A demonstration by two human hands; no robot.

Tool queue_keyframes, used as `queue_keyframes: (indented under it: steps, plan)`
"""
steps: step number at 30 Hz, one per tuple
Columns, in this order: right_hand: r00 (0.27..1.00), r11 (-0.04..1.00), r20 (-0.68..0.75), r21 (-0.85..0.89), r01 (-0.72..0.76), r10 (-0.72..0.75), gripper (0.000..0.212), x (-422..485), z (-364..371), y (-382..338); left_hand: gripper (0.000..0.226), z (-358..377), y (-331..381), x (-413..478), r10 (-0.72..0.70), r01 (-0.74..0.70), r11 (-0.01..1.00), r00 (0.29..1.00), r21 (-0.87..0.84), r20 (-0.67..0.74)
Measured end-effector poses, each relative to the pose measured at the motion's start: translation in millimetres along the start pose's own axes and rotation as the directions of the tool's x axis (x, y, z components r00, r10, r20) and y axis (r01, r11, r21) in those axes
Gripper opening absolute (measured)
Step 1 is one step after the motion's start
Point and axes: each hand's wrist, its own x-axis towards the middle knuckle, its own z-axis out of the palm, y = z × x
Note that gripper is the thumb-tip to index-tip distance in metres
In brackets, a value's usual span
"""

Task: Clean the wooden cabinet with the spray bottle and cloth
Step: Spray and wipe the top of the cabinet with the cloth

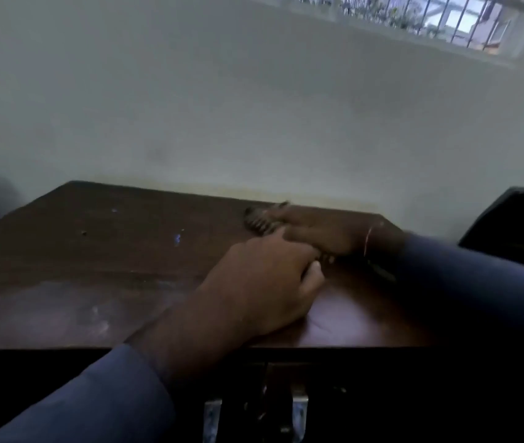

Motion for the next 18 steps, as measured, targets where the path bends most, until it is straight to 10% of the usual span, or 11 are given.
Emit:
queue_keyframes:
  steps: [4,9,14,18]
  plan:
    - [0.869,0.878,-0.127,0.06,-0.474,0.478,0.055,1.4,-9.2,35.7,0.033,2.8,-0.6,2.9,0.01,-0.014,0.997,0.999,0.073,0.047]
    - [0.968,0.97,-0.063,0.026,-0.242,0.243,0.05,-35.0,-5.6,29.8,0.034,5.1,-2.6,6.3,0.026,-0.035,0.992,0.997,0.123,0.069]
    - [0.818,0.821,-0.086,0.114,-0.559,0.569,0.077,-39.8,-12.6,85.6,0.038,2.9,-2.8,4.4,0.026,-0.033,0.996,0.997,0.079,0.076]
    - [0.943,0.963,-0.195,0.042,-0.266,0.269,0.048,-66.5,0.3,22.2,0.038,7.7,-3.5,9.4,0.012,-0.016,0.997,0.999,0.076,0.052]
